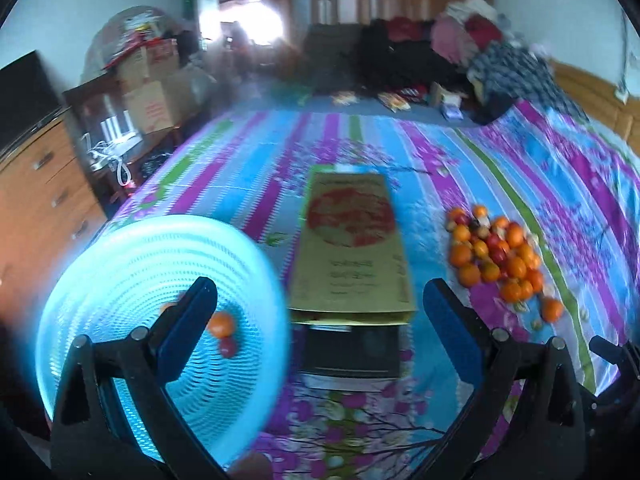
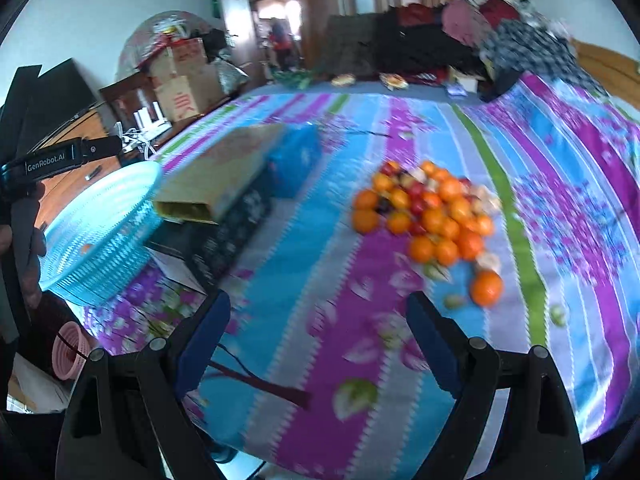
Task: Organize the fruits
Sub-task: 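Move both open tools back to the fruit pile, then grasp an orange with the left tool while the right tool grasps a round brown fruit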
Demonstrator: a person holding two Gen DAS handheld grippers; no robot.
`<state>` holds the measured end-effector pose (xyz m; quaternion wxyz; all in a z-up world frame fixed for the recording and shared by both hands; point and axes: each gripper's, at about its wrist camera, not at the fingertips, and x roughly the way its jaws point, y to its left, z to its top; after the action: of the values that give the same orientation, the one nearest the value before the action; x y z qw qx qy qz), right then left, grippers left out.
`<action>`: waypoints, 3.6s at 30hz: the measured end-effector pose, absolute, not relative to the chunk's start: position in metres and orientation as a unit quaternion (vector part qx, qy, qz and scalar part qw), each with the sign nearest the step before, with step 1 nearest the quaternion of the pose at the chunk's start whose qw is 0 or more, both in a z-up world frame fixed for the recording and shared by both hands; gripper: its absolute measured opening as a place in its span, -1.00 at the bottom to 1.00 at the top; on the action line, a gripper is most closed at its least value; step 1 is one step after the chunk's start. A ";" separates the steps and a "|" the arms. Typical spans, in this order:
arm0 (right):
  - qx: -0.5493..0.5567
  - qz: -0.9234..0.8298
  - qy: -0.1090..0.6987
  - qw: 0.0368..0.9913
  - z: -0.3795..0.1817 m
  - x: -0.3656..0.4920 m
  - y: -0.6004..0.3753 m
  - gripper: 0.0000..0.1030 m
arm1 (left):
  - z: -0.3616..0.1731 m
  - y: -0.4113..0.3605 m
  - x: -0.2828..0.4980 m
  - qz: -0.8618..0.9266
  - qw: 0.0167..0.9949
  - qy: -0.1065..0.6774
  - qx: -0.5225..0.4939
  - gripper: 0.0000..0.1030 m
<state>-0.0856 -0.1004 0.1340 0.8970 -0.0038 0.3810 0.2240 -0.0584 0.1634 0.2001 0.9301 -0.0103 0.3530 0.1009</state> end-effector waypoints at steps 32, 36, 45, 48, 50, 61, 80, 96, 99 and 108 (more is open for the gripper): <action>0.110 0.162 0.459 0.867 0.023 -0.049 -0.257 0.69 | 0.046 -0.024 0.065 -0.153 0.845 0.511 -0.039 0.19; 0.119 0.165 0.460 0.864 0.016 -0.042 -0.264 0.67 | 0.040 -0.043 0.072 -0.183 0.842 0.505 -0.036 0.18; 0.131 0.171 0.456 0.864 0.017 -0.027 -0.273 0.67 | 0.022 -0.053 0.094 -0.201 0.842 0.500 -0.029 -0.27; 0.121 0.183 0.443 0.869 0.031 -0.006 -0.273 0.59 | 0.025 -0.043 0.085 -0.212 0.849 0.483 -0.021 -0.27; 0.108 0.191 0.431 0.875 0.044 0.017 -0.270 0.46 | 0.023 -0.031 0.074 -0.218 0.853 0.475 -0.014 -0.27; -0.082 0.285 0.407 0.864 0.068 0.231 -0.147 0.33 | 0.010 0.003 0.063 -0.266 0.844 0.457 -0.094 -0.24; -0.197 0.299 0.520 0.775 0.006 0.188 -0.157 0.75 | 0.002 0.017 0.070 -0.281 0.837 0.445 -0.147 -0.13; 0.016 0.246 0.489 0.837 0.025 0.100 -0.251 0.73 | 0.004 0.028 0.051 -0.258 0.845 0.448 -0.136 -0.01; 0.027 0.238 0.477 0.846 0.027 0.108 -0.256 0.68 | 0.002 0.028 0.051 -0.260 0.844 0.448 -0.136 0.03; 0.050 0.229 0.457 0.858 0.031 0.146 -0.269 0.22 | 0.003 0.026 0.049 -0.265 0.845 0.445 -0.132 0.13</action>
<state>0.1463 -0.2687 0.0311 0.8583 0.0500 0.4567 0.2286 0.0492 0.0259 0.0030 0.8453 -0.1317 0.4450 -0.2648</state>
